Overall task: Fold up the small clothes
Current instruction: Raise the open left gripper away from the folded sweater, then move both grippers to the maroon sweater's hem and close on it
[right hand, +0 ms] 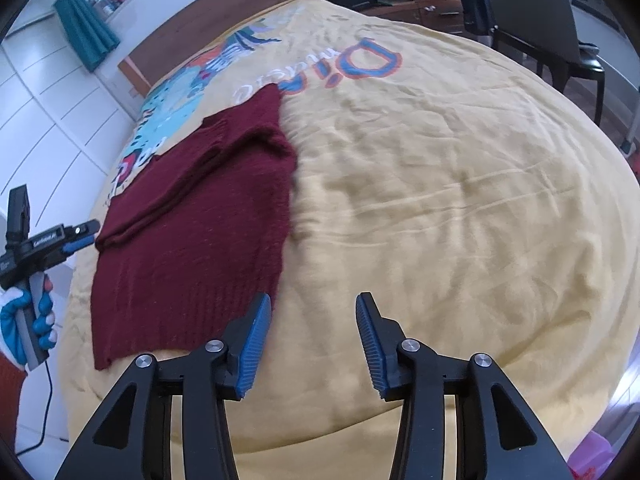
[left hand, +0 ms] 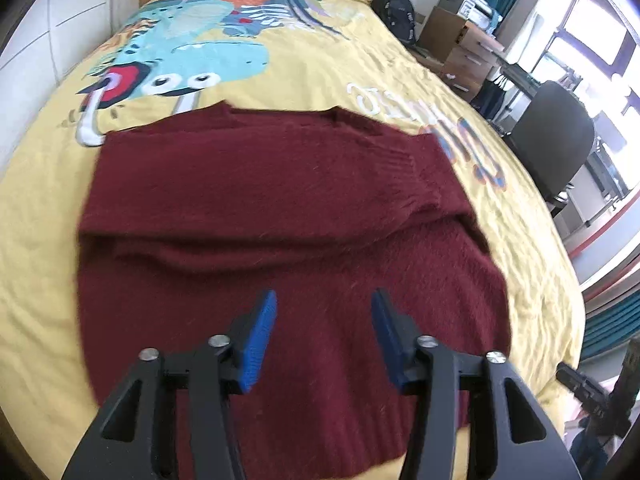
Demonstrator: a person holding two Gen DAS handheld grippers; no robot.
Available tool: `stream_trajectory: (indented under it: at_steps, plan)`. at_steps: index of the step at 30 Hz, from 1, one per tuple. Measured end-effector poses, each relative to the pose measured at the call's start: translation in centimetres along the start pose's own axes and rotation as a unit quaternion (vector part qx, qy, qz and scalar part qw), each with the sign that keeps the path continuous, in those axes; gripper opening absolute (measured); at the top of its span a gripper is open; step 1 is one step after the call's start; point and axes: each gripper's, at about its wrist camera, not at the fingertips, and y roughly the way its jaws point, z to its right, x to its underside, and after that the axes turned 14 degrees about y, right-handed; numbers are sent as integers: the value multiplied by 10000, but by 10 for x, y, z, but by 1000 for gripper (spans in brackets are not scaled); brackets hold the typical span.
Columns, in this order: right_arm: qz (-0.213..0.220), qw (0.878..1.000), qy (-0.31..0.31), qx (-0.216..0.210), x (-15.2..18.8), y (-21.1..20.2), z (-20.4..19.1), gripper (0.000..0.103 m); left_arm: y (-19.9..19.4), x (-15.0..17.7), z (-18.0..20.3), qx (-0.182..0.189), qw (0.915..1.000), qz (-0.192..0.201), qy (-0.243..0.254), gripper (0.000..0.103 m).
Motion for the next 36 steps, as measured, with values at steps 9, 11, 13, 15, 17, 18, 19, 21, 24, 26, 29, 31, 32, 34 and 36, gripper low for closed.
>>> stream_trajectory:
  at_steps: [9, 11, 13, 15, 17, 18, 19, 21, 24, 26, 29, 31, 32, 34, 36]
  plan:
    - [20, 9997, -168, -199, 8, -12, -19, 46, -51, 50, -29, -301, 9990, 8, -323, 58]
    - [21, 9995, -209, -229, 9, -14, -22, 46, -62, 63, -35, -380, 9985, 9, -405, 58]
    - [17, 9994, -240, -246, 9, -16, -24, 46, -70, 73, -41, -417, 9979, 26, -501, 58]
    - [-2, 9993, -256, -263, 11, -16, -25, 46, -79, 86, -48, -433, 9970, 55, -636, 58]
    - [-38, 9993, -271, -272, 12, -16, -25, 46, -86, 97, -53, -451, 9961, 74, -754, 58]
    - [-66, 9992, -280, -273, 14, -15, -26, 46, -89, 103, -56, -462, 9955, 73, -829, 58]
    - [-84, 9992, -284, -273, 15, -14, -26, 46, -91, 109, -59, -467, 9949, 73, -896, 58]
    - [-142, 9991, -294, -279, 18, -11, -27, 46, -95, 122, -66, -470, 9934, 56, -1042, 58]
    - [-227, 9988, -336, -276, 21, -6, -29, 46, -98, 139, -76, -407, 9908, 44, -1288, 58]
    - [-284, 9986, -350, -272, 23, -3, -30, 46, -97, 150, -82, -368, 9886, 10, -1458, 58]
    - [-356, 9984, -373, -232, 25, 3, -34, 46, -93, 161, -90, -298, 9856, -43, -1663, 58]
    - [-390, 9983, -385, -208, 25, 7, -35, 46, -89, 167, -94, -248, 9843, -81, -1747, 58]
    - [-405, 9982, -395, -192, 24, 8, -36, 46, -86, 170, -96, -228, 9837, -105, -1780, 58]
    - [-439, 9980, -417, -151, 23, 12, -37, 46, -81, 174, -97, -166, 9827, -155, -1836, 58]
    - [-474, 9979, -426, -124, 22, 17, -37, 46, -74, 176, -96, -124, 9820, -222, -1872, 58]
